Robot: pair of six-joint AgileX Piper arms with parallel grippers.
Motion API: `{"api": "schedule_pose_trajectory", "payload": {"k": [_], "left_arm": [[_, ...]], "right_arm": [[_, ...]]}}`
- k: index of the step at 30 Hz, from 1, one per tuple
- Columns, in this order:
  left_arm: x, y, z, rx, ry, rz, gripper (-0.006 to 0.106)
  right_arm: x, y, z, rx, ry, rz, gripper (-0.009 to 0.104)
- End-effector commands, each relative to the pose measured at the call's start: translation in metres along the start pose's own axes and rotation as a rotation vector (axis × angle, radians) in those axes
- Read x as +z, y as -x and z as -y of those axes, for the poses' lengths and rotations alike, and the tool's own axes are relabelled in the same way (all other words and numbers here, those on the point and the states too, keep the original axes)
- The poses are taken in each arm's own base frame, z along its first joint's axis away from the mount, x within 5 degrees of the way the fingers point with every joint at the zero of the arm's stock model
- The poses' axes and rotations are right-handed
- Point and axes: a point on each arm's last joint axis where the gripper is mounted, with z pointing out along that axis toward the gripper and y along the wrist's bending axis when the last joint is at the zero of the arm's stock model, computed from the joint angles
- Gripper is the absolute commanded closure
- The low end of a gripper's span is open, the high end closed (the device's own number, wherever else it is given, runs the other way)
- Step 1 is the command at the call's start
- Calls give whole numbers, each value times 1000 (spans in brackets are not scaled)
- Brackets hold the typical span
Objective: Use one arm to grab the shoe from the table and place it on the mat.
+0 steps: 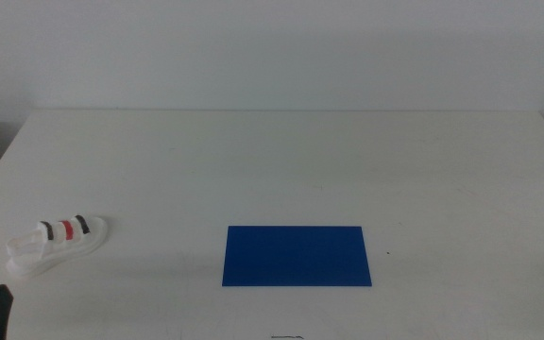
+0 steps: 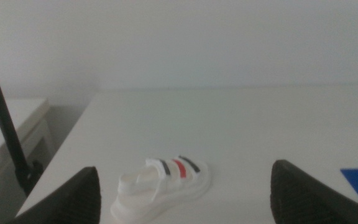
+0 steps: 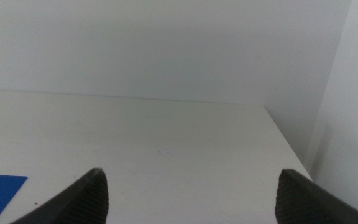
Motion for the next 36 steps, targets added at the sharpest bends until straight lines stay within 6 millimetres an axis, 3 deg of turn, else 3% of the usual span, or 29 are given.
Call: {"api": "schedule_pose_trajectory", "payload": {"k": [1,10,18,23,29,36], "left_arm": [[3,26,0,-16,-6,54,7],[56,114,0,78,-18,-344,7],[102,158,3,232,-112,-646,7],[127,164,1,331,-169,-855,7],[166,156,-1,465,-250,-1010,7],[216,142,-4,721,-441,-1061,7]], "right_arm": [[-3,14,1,-13,-8,113,1],[-3,14,1,-13,-8,113,1],[-3,14,1,-13,-8,113,1],[-3,14,1,-13,-8,113,1],[-3,14,1,-13,-8,113,1],[-3,14,1,-13,-8,113,1]]}}
